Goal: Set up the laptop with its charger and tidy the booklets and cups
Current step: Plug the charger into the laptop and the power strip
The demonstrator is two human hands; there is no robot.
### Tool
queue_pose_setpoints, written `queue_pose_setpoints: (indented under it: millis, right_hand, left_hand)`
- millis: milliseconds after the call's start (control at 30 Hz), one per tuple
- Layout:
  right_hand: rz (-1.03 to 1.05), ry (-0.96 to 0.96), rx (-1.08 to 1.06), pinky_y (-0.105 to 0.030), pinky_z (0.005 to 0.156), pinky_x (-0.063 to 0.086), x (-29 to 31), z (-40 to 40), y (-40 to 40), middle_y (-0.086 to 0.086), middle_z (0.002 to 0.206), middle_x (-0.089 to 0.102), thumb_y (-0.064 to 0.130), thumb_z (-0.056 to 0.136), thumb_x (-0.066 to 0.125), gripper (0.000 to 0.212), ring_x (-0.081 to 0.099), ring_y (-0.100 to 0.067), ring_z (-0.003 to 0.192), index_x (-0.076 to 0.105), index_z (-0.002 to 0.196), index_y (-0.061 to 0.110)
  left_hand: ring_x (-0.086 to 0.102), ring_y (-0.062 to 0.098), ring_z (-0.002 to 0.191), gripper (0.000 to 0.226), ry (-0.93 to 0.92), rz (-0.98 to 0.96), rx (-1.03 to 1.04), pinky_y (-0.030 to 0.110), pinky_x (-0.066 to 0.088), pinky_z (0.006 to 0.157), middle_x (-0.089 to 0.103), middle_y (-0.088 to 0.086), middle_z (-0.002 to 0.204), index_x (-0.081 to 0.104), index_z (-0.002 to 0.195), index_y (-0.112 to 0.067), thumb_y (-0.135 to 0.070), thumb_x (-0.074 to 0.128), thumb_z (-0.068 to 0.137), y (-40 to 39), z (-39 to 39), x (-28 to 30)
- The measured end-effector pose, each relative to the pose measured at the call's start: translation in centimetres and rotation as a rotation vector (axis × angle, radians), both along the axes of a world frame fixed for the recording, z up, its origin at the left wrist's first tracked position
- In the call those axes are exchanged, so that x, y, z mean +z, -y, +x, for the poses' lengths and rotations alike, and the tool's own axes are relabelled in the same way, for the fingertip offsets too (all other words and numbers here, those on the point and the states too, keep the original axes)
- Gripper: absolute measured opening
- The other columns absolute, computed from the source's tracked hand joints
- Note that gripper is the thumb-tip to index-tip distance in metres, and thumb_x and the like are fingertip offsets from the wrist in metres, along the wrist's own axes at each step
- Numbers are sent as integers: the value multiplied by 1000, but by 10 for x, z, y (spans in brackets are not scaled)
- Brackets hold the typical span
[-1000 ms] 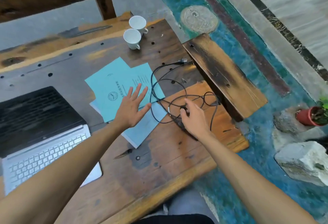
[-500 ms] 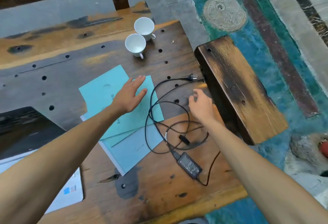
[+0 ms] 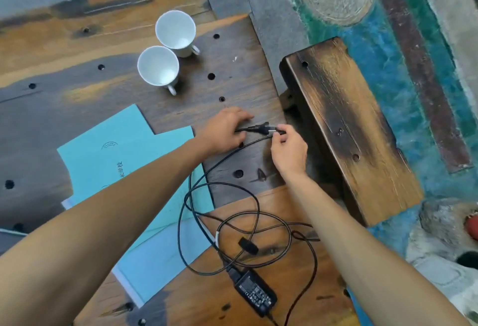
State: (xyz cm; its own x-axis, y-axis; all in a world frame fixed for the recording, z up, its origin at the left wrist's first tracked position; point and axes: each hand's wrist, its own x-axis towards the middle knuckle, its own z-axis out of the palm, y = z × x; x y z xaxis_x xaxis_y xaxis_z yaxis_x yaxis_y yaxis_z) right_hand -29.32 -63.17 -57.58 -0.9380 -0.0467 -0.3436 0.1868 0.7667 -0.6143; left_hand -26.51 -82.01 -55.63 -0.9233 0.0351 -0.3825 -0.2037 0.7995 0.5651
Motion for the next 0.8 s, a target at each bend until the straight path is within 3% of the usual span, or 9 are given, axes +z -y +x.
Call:
queue_pose_setpoints:
  millis: [133,233,367,533,700,800]
  right_hand:
    - [-1,-51,-73,-37,88,48,-1,2,8,5,73,65,16,97,57,11,66,-28,91,68,96,18]
    - [-16,-67,-122,-37,83,49,3,6,9,1,71,66,21,95,64,9,66,-26,83,66,87,17]
    - [-51,-66,-140,-33,81,54,16,19,5,4,71,68,26,92,70,10,67,-14,72,67,86,20]
    - [-301,101,-254,-31,81,63,45,40,3,10,65,70,12,91,74,11,72,-1,65,71,88,22]
    - [-654,312,-414,-16,69,59,94,61,14,-10,97,75,1,92,71,15,76,-6,77,70,107,5]
    - [-739,420,-344,-17,70,59,128,76,27,-11,97,75,-1,91,71,19,77,-9,79,68,110,4]
  left_hand:
    - [54,29,124,44,24,-40,30,42,46,103,56,10,133,59,134,-14,-15,64,90,-13,-8,-13]
    - [60,33,113,32,49,-99,74,45,50,95,64,13,120,65,122,-13,-10,59,91,-13,-8,-13]
    - [62,35,104,28,81,-161,105,45,53,90,66,14,114,67,116,-11,-8,56,90,-5,4,-2]
    - [61,35,107,32,71,-262,189,39,49,81,64,15,117,69,119,-13,-17,61,89,20,32,26]
    - [65,32,102,23,45,-174,377,39,53,87,72,13,112,71,110,-8,-16,66,88,54,80,68]
    - [65,30,98,22,6,-146,533,36,51,86,72,12,114,70,109,-7,-14,66,88,76,124,94]
